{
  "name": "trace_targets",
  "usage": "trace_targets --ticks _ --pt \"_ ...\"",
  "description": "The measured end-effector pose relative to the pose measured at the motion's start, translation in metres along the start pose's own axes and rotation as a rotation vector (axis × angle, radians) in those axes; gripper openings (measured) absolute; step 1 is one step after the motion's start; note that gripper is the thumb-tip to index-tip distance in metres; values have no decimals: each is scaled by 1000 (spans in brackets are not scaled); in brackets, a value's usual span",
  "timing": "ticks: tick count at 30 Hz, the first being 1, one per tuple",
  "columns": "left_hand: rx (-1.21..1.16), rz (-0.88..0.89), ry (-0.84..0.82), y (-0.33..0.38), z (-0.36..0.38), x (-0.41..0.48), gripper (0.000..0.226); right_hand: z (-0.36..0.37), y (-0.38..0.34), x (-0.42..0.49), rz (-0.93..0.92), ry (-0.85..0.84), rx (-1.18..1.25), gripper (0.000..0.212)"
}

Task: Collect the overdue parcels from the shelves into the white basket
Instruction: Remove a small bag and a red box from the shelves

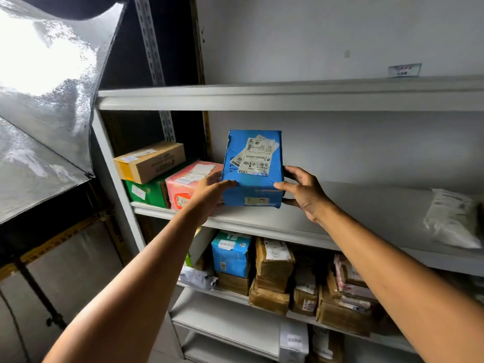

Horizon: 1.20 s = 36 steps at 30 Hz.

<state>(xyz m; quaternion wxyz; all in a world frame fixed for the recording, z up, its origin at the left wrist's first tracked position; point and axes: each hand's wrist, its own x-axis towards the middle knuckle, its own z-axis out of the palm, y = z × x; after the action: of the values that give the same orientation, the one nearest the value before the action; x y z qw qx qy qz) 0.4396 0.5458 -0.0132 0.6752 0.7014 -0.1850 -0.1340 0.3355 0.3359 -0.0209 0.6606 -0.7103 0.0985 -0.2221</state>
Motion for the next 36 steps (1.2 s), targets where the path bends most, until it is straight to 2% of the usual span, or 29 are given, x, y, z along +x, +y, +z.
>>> trace_targets --ticks 5,9,22,27,29,32,36 --pt "30 -23 -12 -7 24 -9 70 -26 5 -15 19 22 -4 51" --pt "48 -24 -19 -10 38 -18 58 -41 8 -28 27 28 -19 57" --pt "2 9 -28 -9 76 -83 56 -79 11 -87 -55 134 -25 59" --pt "-8 32 -25 -9 88 -108 68 -101 8 -106 -32 23 -4 62" --pt "-8 38 -22 -9 90 -115 65 -105 5 -110 -8 -11 3 64" --pt "11 50 -14 -9 92 -123 61 -111 7 -114 -1 -18 -40 65" --pt "27 63 10 -4 99 -132 62 -112 8 -117 -26 15 39 60"
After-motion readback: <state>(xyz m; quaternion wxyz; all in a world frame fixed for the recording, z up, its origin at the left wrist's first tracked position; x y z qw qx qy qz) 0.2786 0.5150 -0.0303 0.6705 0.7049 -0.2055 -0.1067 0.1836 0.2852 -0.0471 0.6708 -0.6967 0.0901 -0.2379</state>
